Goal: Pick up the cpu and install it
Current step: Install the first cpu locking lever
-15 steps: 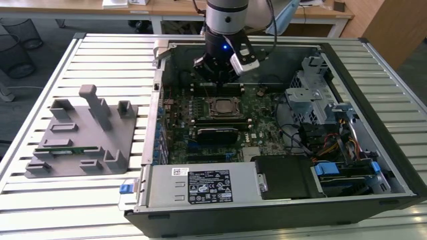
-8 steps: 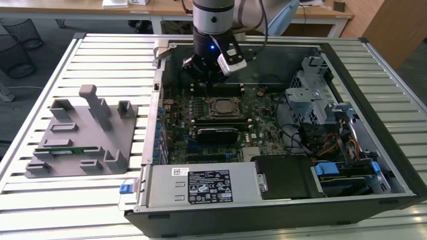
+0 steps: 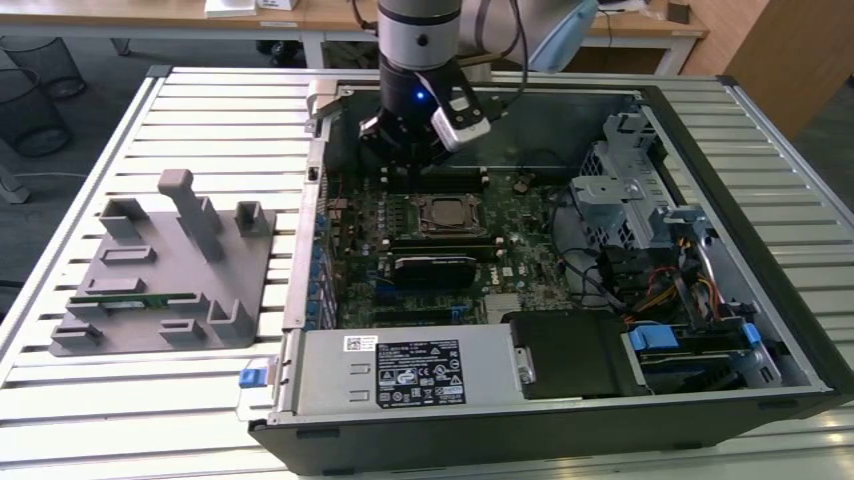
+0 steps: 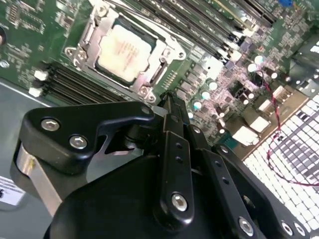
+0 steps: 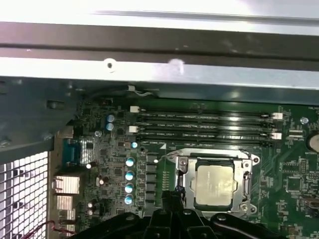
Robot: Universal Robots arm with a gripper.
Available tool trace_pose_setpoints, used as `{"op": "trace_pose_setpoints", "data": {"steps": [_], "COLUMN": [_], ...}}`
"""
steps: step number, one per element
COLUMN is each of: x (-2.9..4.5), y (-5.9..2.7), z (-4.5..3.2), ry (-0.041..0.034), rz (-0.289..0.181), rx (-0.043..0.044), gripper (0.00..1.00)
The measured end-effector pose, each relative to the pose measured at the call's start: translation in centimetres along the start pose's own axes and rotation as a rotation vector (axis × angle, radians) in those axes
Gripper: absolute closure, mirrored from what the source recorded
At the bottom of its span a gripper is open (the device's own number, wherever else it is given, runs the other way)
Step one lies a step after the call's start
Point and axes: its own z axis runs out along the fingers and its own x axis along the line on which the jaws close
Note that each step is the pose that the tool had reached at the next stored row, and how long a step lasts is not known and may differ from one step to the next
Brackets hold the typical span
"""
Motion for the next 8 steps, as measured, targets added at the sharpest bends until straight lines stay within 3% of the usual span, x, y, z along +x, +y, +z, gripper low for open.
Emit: {"op": "trace_pose_setpoints", "data": {"steps": [8], "x": [1.4], "y": [0.52], "z": [0.02], "ry": [-0.0001], "rz": [-0.003], "rx": [-0.0047], "gripper": [0.89]}}
